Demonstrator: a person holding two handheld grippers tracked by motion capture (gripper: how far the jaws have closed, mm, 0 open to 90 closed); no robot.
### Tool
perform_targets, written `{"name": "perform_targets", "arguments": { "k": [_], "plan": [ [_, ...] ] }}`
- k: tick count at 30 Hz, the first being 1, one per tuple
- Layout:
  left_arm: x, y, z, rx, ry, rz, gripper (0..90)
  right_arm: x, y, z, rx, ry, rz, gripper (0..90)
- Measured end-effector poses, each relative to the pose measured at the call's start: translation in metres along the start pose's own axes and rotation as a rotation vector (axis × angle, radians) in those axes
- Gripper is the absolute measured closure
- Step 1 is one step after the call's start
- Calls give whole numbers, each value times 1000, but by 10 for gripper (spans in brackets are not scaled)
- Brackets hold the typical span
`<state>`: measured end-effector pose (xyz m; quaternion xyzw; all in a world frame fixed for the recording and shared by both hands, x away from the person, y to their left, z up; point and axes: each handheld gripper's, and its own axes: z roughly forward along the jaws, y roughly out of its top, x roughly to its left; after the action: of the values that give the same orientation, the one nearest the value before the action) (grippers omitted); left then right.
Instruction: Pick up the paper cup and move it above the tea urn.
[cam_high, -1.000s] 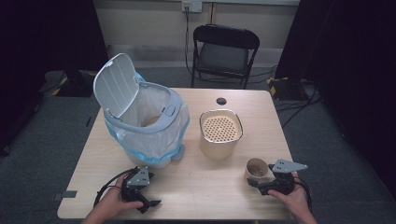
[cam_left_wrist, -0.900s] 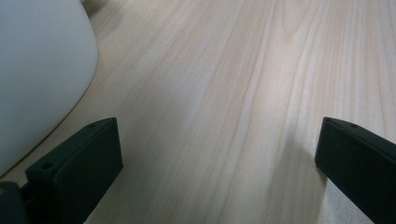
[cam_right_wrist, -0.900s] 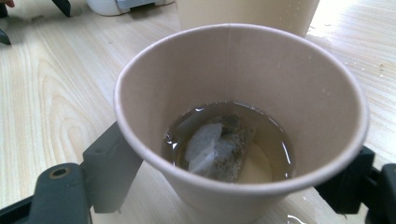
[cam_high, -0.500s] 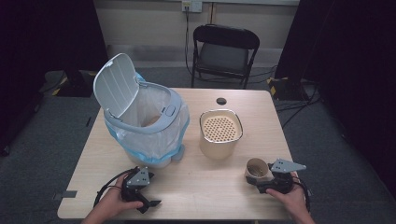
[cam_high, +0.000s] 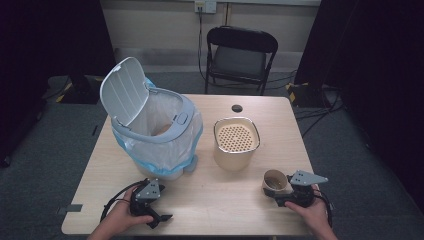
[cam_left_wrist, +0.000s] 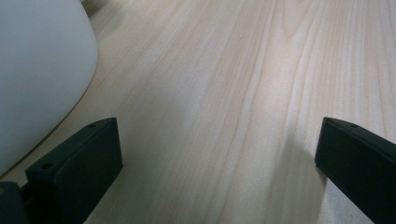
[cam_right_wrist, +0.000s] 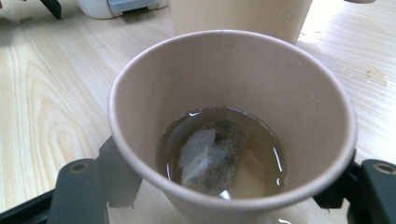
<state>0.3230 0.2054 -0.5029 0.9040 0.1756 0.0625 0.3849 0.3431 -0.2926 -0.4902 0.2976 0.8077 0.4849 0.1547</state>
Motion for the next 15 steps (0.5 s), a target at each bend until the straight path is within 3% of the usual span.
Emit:
{"name": "perform_targets", "arguments": {
  "k": [10,15],
  "plan": [
    [0,0,0,-2,0,-2,0,-2,13,-5,35,-32,-41,281],
    [0,0,0,-2,0,-3,0,-9,22,-4,40,-53,-33,283]
  ]
}}
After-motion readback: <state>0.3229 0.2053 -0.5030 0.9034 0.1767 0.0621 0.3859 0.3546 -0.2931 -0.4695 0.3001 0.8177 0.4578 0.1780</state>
